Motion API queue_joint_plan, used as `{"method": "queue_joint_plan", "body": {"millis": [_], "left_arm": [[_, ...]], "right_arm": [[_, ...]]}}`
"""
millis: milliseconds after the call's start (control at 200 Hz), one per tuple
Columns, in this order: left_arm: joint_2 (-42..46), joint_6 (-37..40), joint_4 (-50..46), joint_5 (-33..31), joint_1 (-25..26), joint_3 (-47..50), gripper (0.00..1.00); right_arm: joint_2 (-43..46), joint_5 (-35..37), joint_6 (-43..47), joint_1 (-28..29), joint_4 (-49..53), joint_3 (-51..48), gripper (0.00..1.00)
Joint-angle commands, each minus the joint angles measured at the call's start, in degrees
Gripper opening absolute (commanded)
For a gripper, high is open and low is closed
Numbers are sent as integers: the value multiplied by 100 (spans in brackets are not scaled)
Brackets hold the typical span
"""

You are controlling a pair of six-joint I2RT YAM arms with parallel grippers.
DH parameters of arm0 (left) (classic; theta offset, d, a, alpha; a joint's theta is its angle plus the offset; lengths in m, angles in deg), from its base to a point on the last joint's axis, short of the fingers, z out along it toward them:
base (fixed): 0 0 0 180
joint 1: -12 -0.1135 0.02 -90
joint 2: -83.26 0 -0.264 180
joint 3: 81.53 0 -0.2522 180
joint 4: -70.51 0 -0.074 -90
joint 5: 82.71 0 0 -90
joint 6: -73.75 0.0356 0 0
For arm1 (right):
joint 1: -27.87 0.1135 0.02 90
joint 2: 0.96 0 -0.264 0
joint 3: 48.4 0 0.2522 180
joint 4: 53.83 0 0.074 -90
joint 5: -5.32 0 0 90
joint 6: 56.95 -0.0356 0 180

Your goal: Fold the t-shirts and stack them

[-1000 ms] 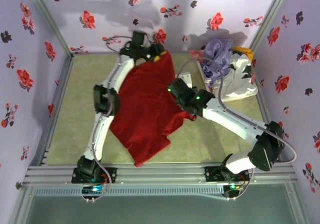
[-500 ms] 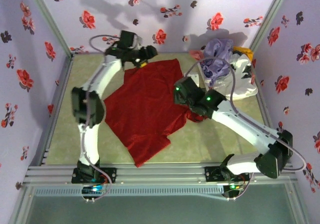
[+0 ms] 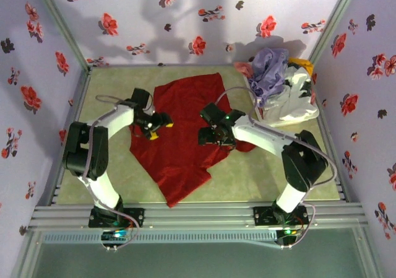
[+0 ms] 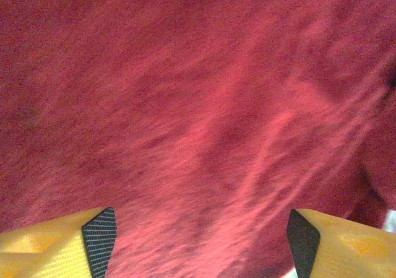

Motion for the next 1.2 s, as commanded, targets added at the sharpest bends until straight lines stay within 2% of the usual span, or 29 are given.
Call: {"method": "queue_joint_plan", "body": {"millis": [0,110,240,335,490,625,790,985,1195], "left_arm": [[392,-244,479,-225,-24,248,76],[318,-145,551,-291,-209,438,77],[-21,258,237,-97,-780,235,77],[-209,682,-136,-77,-1092,-11,77],[-332,1068,-244,474,-1550,-104,77],[-464,1214,-374,561,-1783,-219,77],[-358,1289,-558,425,-1554,-396,76],[-128,996,-530,-676,-992,-235,76],[-83,415,42,-844,-388,204,77]], "right_arm": [[-209,-476,-108,-194,-63,254,91],[-443,-537,33,-303,-59,396,91],[-640,-692,68,-451,-11,497,91],[-562,-773,50,-507,-73,497,91],[-242,-1217,42,-512,-384,488,89],[-208,-1124,173,-518,-142,752,89],[-165,-1031,272,-569,-84,781,89],[-28,-992,279,-708,-90,692,89],[83,-962,373,-892,-16,689,89]]}}
